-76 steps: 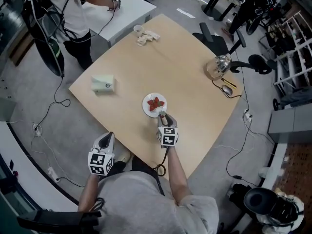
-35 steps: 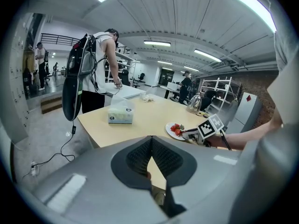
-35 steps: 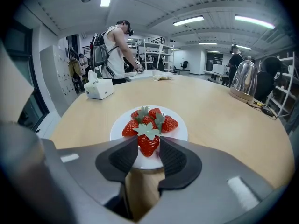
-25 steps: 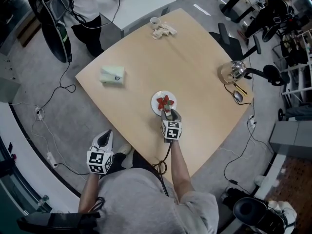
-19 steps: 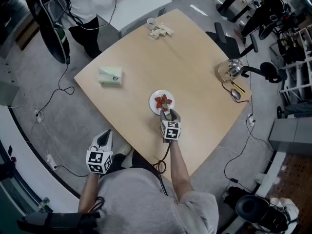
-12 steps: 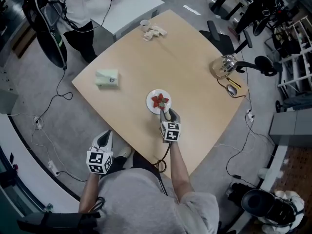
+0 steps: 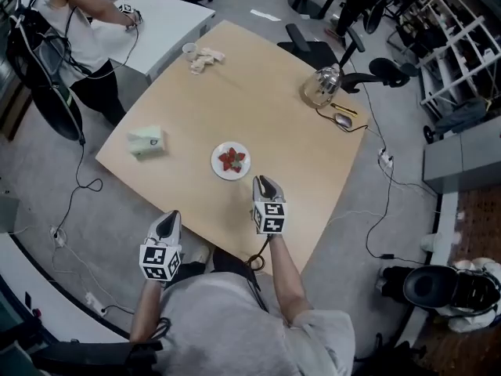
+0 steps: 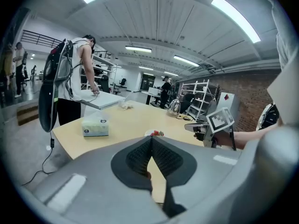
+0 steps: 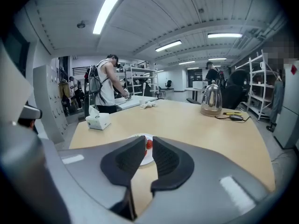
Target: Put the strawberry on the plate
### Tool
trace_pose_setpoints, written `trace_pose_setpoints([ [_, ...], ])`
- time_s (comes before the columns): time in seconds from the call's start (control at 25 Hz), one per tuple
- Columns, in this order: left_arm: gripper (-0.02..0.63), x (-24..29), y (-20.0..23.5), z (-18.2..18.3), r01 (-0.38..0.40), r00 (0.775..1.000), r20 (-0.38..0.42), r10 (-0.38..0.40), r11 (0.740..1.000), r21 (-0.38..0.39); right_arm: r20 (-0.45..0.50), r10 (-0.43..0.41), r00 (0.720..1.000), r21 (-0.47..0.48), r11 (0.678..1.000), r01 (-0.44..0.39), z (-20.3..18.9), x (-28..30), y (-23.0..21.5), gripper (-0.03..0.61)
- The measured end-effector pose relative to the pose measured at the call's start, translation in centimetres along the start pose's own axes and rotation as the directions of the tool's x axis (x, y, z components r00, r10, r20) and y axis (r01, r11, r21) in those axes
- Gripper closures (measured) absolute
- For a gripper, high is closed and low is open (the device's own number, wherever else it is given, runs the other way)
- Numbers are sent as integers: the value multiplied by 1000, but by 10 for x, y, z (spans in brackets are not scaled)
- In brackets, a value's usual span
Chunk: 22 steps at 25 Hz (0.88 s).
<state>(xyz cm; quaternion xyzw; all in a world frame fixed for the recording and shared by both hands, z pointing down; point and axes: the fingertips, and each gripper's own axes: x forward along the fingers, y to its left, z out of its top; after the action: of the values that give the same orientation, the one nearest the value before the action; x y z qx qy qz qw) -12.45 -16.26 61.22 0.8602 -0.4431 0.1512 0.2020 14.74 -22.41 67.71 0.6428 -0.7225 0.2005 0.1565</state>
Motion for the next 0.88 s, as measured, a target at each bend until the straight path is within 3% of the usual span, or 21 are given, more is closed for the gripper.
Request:
trace_pose_setpoints([
  [0.28,595,8,-31,16,94,995,16,-95,994,63,74,-113,991,19,993,112,4,-65,-26,571],
  [0.44,595,15,-48,22,151,988,16,-153,984,96,98,-174,980,75,983,168,-2,-97,-39,571],
  [0.88,595,32,-100,32,318,946,4,-325,928,193,163,-327,931,144,941,305,-13,-181,-57,571],
])
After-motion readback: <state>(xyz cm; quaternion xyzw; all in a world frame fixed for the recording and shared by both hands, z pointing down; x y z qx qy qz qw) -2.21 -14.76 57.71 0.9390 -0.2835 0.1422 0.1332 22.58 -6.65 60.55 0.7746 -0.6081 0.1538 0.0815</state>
